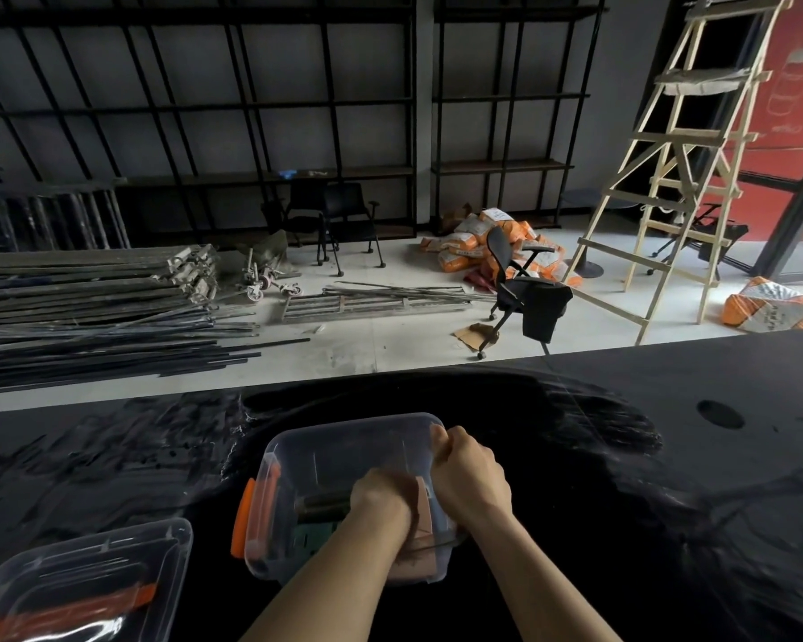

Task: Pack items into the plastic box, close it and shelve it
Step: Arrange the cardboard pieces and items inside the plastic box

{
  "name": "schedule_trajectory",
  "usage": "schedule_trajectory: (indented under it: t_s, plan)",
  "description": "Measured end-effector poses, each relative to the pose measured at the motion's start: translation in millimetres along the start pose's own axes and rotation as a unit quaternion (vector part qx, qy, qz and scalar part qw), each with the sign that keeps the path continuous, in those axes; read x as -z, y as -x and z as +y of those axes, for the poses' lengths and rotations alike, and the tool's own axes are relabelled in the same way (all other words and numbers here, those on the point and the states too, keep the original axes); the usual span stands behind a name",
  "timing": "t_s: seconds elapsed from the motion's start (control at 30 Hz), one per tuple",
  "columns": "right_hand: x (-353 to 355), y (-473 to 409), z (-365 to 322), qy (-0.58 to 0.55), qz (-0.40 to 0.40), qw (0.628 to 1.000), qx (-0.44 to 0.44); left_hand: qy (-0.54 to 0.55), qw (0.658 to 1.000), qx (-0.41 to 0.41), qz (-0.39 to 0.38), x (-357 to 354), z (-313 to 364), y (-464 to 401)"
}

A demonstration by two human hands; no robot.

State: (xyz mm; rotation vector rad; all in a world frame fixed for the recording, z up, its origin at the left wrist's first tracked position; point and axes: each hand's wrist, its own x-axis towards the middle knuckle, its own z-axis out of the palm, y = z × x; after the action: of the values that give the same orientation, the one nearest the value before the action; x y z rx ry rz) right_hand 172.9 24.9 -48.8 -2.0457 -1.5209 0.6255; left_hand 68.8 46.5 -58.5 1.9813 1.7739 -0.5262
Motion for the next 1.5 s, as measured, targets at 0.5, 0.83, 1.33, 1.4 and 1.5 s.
schedule_trajectory:
  t_s: [0.5, 0.83, 1.33, 1.4, 1.5]
  plan:
    - [0, 1, -1, 0.009, -0.002, 1.0, -0.005, -0.113, 0.99, -0.085, -0.018, 14, -5, 13]
    - [0, 0, -2, 0.006, -0.005, 1.0, -0.012, -0.221, 0.966, -0.133, -0.014, -1, 5, -3]
    - [5, 5, -6, 0.022, -0.012, 1.0, -0.014, -0.084, 0.995, -0.044, -0.004, 0, -7, 8]
    - [5, 5, -6, 0.027, -0.015, 0.999, -0.015, -0.106, 0.993, -0.056, -0.011, 1, -5, 11]
    - [4, 5, -11, 0.028, -0.014, 0.999, -0.015, -0.126, 0.99, -0.048, 0.032, 4, -9, 17]
